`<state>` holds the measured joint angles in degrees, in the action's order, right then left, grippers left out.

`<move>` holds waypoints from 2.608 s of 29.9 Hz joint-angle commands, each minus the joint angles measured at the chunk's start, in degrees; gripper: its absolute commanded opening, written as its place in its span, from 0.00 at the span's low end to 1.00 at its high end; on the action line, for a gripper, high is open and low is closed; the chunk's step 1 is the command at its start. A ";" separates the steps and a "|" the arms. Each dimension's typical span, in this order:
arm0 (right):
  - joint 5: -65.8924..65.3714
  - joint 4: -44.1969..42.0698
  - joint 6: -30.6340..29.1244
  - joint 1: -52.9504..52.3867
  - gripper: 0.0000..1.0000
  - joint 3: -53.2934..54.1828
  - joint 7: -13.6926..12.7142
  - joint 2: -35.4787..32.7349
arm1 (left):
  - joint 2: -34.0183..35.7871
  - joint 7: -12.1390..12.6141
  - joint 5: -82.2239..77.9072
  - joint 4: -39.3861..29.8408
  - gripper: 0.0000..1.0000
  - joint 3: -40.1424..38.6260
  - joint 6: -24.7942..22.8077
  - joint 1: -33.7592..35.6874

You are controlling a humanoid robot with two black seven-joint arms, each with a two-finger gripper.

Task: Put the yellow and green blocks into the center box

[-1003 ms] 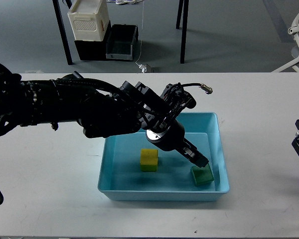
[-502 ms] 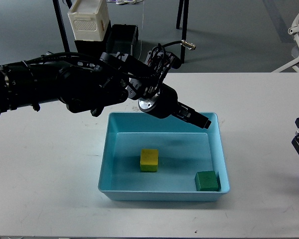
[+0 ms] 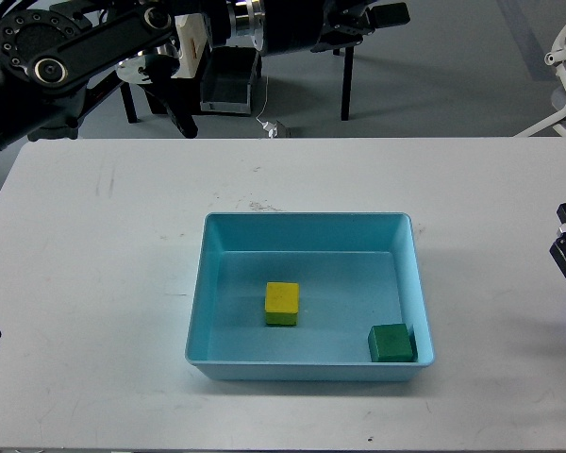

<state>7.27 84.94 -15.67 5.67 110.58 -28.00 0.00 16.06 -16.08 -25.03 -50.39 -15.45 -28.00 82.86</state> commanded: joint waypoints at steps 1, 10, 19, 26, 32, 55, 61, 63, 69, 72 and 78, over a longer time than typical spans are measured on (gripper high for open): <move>-0.07 -2.76 0.11 -1.88 1.00 0.16 0.00 0.00 | 1.08 0.00 2.97 0.29 0.89 -10.45 0.00 -5.24; -0.07 -3.20 0.64 -2.68 1.00 0.60 0.00 0.00 | 0.56 -1.67 10.60 0.29 0.91 -39.89 0.00 -22.81; 0.02 -2.41 0.55 -2.50 1.00 3.24 0.00 0.00 | -2.60 4.64 21.15 -0.76 0.97 -60.56 0.00 -38.47; 0.02 -0.48 0.55 -1.89 1.00 3.33 0.00 0.00 | -8.75 9.58 25.56 -7.77 0.99 -67.52 0.00 -50.85; 0.02 -0.39 0.47 -1.80 1.00 3.51 0.00 0.00 | -11.66 8.61 25.82 -18.50 0.98 -71.21 0.00 -63.41; 0.37 -0.04 -0.24 1.00 1.00 2.89 0.00 0.00 | -14.91 8.43 36.46 -39.85 1.00 -73.41 0.00 -91.98; 0.90 3.12 -3.31 4.35 1.00 3.15 0.00 0.00 | -16.06 8.52 36.63 -45.06 1.00 -72.18 0.00 -100.61; 0.99 3.57 -3.58 4.44 1.00 3.15 0.00 0.00 | -16.06 8.70 36.63 -44.97 1.00 -70.17 0.00 -101.67; 0.90 3.57 -5.69 5.14 1.00 2.63 0.00 0.00 | -16.06 8.70 36.20 -44.62 1.00 -63.40 0.00 -104.31; 0.81 3.13 -5.78 5.67 1.00 2.19 0.00 0.00 | -16.06 8.70 36.19 -44.27 1.00 -63.22 0.00 -104.05; 0.73 3.04 -5.60 5.93 1.00 1.48 0.00 0.00 | -16.06 8.52 36.55 -44.36 1.00 -63.39 0.00 -103.87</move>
<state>8.01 88.01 -21.41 11.56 111.95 -28.00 0.00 0.00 -7.51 11.40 -94.69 -78.83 -28.00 -21.04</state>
